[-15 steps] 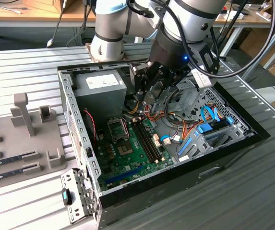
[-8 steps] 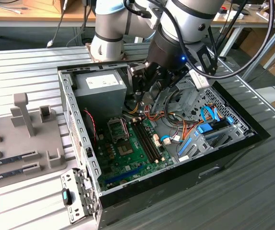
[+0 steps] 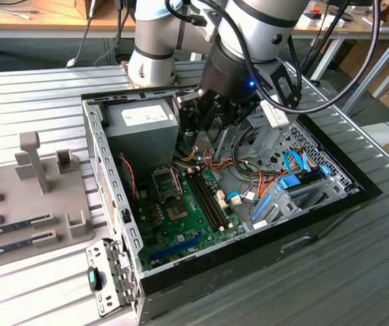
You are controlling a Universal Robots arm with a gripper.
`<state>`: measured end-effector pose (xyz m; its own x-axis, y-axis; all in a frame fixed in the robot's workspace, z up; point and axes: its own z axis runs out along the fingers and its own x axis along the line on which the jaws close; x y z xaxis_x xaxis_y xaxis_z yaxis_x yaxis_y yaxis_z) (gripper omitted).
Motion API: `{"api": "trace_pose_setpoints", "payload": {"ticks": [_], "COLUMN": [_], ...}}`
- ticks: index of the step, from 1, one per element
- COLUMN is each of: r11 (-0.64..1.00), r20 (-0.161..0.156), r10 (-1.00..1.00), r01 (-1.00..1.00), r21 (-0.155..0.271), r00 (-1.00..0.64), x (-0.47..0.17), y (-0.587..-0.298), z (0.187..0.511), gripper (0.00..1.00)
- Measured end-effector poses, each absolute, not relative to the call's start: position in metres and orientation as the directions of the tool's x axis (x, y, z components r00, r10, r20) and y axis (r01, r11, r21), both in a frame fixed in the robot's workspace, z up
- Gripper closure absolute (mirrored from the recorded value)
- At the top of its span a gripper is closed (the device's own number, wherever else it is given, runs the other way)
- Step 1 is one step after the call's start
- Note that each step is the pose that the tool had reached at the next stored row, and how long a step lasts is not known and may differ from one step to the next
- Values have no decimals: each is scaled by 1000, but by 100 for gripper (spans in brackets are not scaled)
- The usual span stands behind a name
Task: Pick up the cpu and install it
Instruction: 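Pick up the cpu and move it towards the insertion slot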
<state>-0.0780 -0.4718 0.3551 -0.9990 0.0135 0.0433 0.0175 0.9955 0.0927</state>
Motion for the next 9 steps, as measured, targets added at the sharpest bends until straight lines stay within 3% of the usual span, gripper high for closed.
{"api": "trace_pose_setpoints", "payload": {"ticks": [9], "r11": [996], "r20": [43], "r10": [13], "r01": [17], "r21": [93], "r00": [-999], "x": [-79], "y": [-472], "z": [351], "gripper": [53]}}
